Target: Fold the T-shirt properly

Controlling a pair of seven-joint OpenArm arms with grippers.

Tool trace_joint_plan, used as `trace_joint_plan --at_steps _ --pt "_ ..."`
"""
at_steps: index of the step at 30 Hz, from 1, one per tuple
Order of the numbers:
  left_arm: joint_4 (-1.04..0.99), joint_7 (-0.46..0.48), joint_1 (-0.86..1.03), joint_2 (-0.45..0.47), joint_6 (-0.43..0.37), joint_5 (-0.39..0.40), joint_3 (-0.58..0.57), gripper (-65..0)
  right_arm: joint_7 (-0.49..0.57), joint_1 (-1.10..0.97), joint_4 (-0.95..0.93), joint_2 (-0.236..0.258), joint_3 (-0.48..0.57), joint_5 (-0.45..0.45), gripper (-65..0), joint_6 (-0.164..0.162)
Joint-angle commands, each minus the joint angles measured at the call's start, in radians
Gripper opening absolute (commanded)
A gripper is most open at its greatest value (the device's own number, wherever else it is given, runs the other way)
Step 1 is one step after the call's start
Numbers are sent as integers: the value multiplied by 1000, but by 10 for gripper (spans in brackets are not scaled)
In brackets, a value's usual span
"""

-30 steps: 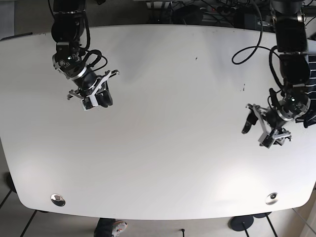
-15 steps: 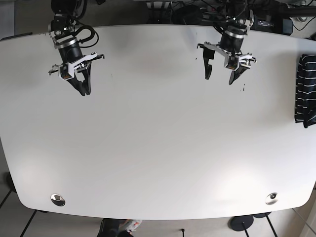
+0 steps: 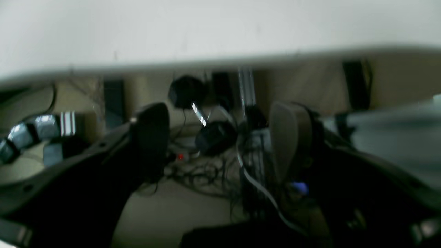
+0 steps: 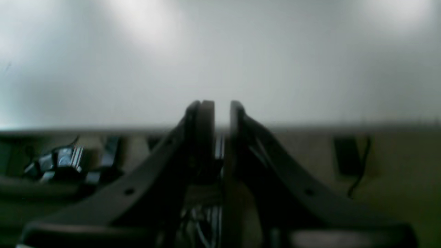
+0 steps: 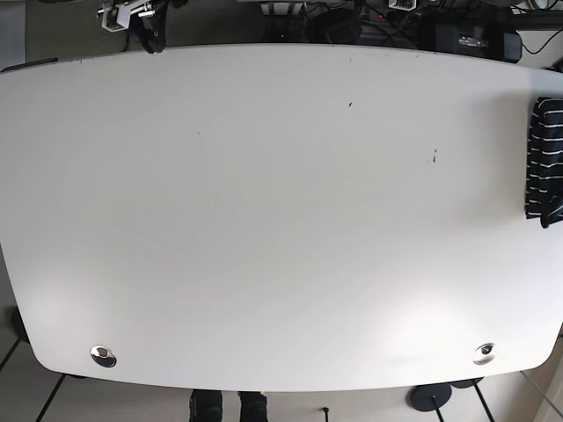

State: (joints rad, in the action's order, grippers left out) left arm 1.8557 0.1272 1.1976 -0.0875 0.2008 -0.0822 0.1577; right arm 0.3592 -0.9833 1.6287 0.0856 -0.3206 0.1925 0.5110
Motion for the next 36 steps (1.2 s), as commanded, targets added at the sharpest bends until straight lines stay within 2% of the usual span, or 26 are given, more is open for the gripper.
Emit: trace_joint_plan --at_steps 1,4,6,10,14,16,17,18,21,23,24,25,28,34,36 --pt "-69 19 20 24 -1 6 1 -231 28 -82 -15 7 -2 22 -575 10" --pt "-256 19 -46 61 -1 8 1 -231 28 -108 -123 6 25 12 -575 10" --pt "-370 19 -104 62 -1 8 1 -231 30 -79 -229 24 59 15 -575 10" --pt "-650 19 -275 98 -1 8 1 -231 47 82 -552 44 150 11 -575 1" --pt "-910 19 -440 148 -1 8 13 -231 133 263 -891 44 194 9 -575 -1" --pt "-1082 19 -549 157 -1 8 13 -231 177 364 -1076 59 235 9 -574 -7" --pt "-1149 19 -592 171 -1 8 13 -231 191 404 -1142 61 249 9 -574 -27" --pt "-1246 19 -648 190 -1 8 12 -231 212 452 -1217 62 275 9 -574 -67" --pt "-1416 19 -770 193 -1 8 12 -231 234 521 -1286 62 355 9 -572 -151" --pt "-1496 19 -816 193 -1 8 10 -231 229 548 -1287 61 412 11 -571 -206" --pt "-1533 19 -856 193 -1 8 10 -228 212 564 -1289 58 436 11 -571 -245" --pt "-1570 19 -895 191 -1 3 10 -226 162 584 -1289 58 455 11 -571 -279" --pt "-1669 18 -961 190 -2 0 9 -225 37 636 -1289 56 463 11 -571 -303" --pt "-1760 7 -1034 187 -114 0 9 -225 -102 720 -1289 59 463 11 -569 -303" --pt "-1761 -44 -1053 187 -117 0 9 -225 -133 737 -1289 59 463 11 -569 -303"
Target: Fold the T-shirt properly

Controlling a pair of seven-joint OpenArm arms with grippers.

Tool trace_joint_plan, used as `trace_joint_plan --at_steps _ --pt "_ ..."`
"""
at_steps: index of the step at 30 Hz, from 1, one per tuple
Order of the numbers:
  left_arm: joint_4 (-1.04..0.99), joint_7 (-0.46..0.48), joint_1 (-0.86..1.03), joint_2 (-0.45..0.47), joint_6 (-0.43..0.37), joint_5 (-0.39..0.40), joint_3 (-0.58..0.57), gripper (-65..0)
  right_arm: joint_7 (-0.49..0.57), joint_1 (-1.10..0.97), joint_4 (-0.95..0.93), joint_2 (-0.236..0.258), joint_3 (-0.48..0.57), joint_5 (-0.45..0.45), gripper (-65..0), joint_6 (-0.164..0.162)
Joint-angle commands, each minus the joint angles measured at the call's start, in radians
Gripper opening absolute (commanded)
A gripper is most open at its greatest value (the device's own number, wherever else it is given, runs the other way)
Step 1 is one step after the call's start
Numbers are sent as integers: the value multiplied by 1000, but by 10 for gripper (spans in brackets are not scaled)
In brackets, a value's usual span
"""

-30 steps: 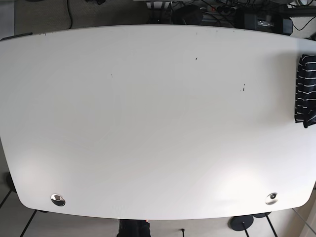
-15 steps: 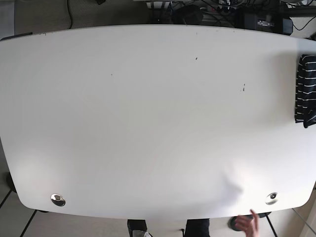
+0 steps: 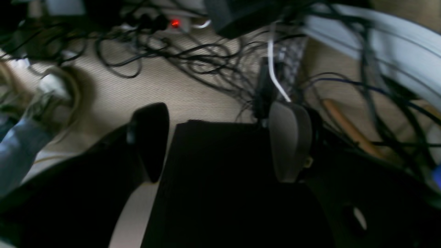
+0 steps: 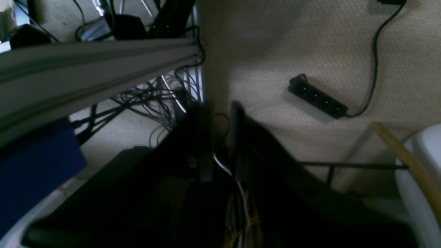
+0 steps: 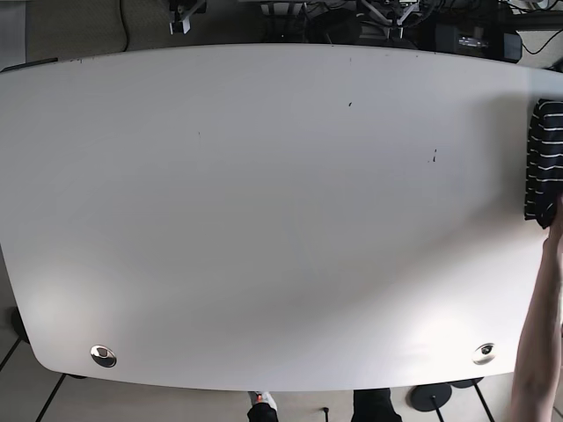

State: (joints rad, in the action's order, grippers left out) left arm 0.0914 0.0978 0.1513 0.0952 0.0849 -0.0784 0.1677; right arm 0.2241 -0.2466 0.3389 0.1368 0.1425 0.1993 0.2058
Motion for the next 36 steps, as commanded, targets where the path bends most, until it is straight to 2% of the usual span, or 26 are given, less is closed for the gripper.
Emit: trace_joint_plan --at_steps 1,6,10,18,22,26,31,36 --pt "3 -33 -14 4 -1 -4 -1 -225 -2 8 1 8 -1 4 -569 1" --pt "5 -33 -20 4 -4 1 -1 -228 -7 20 1 7 1 4 -569 1" --pt "5 29 -14 -12 -4 2 -1 -228 -4 16 1 7 1 4 -569 1" --pt "17 39 1 -18 -1 4 0 -231 -2 11 1 7 1 4 -571 1" --pt "193 174 138 -38 -1 -2 0 -231 39 -26 9 10 1 4 -574 2" --pt "327 182 228 -39 0 2 0 -231 149 -76 7 10 1 4 -575 5" --pt "446 182 321 -36 2 2 0 -231 160 -173 91 13 1 4 -575 10" --pt "752 184 494 -38 2 4 0 -231 154 -340 315 28 -1 15 -577 5"
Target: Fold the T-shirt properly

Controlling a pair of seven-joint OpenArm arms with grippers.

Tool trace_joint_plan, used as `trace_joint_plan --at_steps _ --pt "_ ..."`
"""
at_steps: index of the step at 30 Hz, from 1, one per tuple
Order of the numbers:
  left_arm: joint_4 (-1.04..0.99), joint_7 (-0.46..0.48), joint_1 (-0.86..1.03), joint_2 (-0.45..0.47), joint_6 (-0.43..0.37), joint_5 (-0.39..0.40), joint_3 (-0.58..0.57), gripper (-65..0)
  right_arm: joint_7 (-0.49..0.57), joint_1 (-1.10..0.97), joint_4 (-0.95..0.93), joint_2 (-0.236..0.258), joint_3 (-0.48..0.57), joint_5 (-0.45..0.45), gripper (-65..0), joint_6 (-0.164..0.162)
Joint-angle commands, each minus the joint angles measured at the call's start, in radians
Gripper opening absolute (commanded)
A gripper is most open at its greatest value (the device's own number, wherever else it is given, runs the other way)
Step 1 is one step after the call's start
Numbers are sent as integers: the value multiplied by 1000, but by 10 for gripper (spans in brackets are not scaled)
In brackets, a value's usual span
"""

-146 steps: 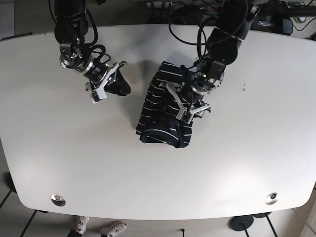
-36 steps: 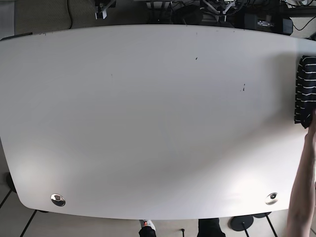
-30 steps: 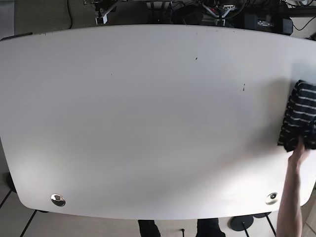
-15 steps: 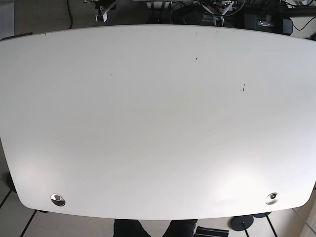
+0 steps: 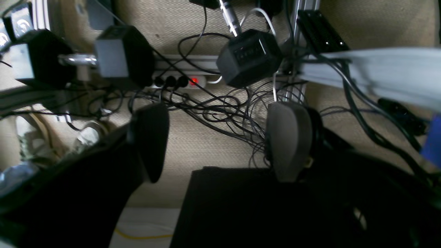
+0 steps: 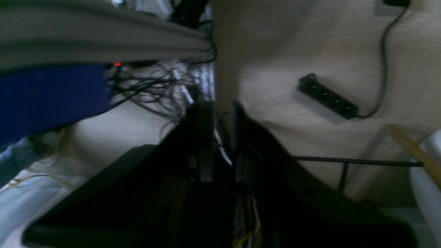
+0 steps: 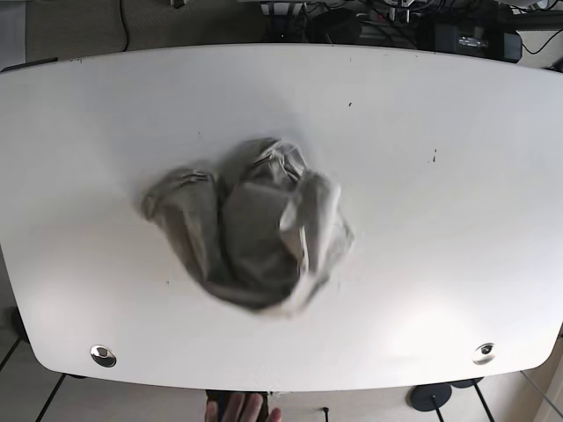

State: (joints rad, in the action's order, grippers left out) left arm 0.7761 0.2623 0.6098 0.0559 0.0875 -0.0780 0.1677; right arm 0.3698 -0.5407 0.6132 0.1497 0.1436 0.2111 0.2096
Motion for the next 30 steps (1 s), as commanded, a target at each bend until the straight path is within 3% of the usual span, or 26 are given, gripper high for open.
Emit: trace_joint_plan --at_steps 1,6,9,14,18,23,30 --pt "125 19 68 2 -1 4 0 -231 8 -78 84 15 -2 3 -577 0" --pt "405 19 244 2 -1 5 -1 -231 7 -266 317 24 -5 3 -577 -2" --pt "579 19 362 2 -1 16 2 -231 7 -410 501 46 -65 4 -577 -3" --pt "863 19 534 66 1 244 0 -231 7 -643 822 54 -158 4 -577 6" --pt "1089 19 634 123 1 372 20 -231 8 -744 1040 55 -218 3 -577 7" --pt "1224 19 640 121 -1 399 115 -231 7 -724 1203 49 -282 3 -577 7" --pt "1222 19 479 121 -1 396 125 -231 5 -465 1240 52 -310 3 -572 7"
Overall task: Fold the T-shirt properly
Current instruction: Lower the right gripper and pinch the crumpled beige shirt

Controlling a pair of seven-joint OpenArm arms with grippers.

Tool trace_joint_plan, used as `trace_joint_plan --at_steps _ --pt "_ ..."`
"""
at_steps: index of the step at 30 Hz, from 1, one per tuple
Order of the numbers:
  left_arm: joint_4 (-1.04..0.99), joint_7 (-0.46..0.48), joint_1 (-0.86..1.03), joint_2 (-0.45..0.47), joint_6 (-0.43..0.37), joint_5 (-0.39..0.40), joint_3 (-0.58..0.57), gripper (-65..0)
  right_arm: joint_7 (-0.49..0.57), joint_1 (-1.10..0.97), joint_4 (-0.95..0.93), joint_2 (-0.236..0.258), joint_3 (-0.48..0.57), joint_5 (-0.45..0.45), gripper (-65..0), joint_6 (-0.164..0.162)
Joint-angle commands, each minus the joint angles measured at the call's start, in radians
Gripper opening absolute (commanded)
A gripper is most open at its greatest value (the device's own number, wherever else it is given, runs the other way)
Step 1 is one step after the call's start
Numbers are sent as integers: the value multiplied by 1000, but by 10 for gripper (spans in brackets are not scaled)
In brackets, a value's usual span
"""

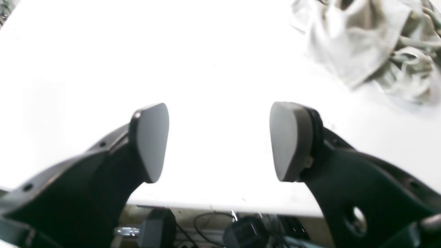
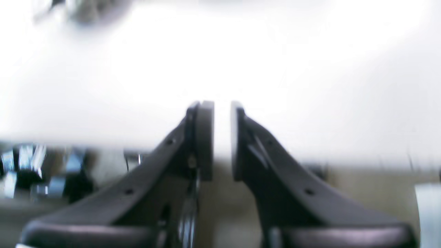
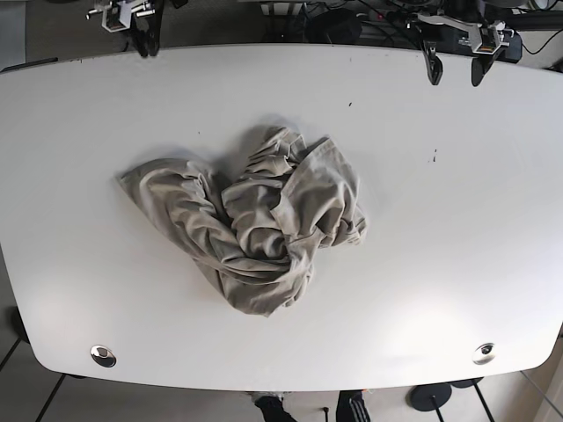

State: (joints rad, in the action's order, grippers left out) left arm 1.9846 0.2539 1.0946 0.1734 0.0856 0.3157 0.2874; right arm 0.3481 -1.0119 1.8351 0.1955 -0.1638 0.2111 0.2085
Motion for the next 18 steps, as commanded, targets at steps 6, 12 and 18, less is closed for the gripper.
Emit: trace_joint_plan --at_steps 6,12,18 --pt "-6 23 -115 4 1 0 0 -224 -45 241 16 11 56 -5 -550 45" --pt "-6 -84 -207 4 1 0 2 -222 -229 456 13 9 224 -6 -233 134" --pt "-11 -124 -235 5 1 0 5 -228 -472 655 8 42 441 -8 -132 134"
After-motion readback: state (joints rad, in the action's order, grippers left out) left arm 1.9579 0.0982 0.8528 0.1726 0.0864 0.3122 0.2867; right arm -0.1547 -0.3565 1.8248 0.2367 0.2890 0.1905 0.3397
